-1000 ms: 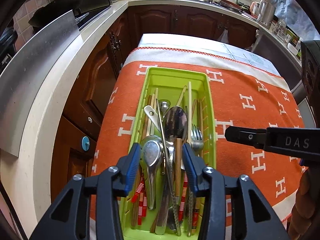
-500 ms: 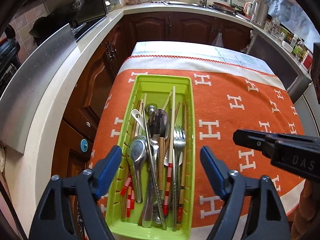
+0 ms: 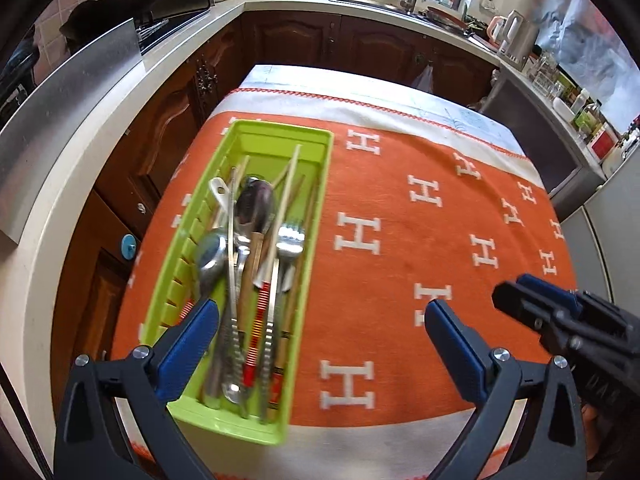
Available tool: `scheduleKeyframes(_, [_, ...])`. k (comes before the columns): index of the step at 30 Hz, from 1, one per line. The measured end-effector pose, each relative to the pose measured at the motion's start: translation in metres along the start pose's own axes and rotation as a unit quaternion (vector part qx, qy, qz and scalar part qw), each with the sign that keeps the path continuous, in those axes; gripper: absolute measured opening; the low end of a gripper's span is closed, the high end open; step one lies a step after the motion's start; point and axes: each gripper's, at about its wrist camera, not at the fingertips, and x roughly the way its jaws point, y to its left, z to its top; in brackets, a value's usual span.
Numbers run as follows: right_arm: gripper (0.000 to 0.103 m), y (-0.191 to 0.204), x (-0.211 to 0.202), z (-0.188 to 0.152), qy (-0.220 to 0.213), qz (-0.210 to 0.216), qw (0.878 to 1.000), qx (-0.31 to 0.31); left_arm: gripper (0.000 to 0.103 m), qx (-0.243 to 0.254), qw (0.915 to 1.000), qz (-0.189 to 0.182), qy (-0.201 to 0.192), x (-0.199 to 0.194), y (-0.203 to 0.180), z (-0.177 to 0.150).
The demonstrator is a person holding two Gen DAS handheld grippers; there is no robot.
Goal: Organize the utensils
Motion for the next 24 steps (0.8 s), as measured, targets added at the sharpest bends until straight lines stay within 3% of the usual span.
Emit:
scheduleKeyframes(8, [0.045, -0.031, -0.048, -0.024, -0.032, -0.055, 0.998, 0.001, 0.102, 0.019, 0.9991, -0.03, -0.023, -0.028, -0.041, 0.005])
scheduleKeyframes(15, [0.058, -0.051, -0.1, -0.019, -0.068, -0.043, 0.996, 0.045, 0.102, 0.056, 0.9966, -0.015, -0.059, -0.063, -0.08, 0.017])
scheduleKeyframes(24, [0.064, -0.054, -0.155, -0.024, -0.117, -0.065, 0.989, 0.06, 0.102, 0.078, 0.9926, 0.009, -0.092, -0.099, -0.102, 0.019])
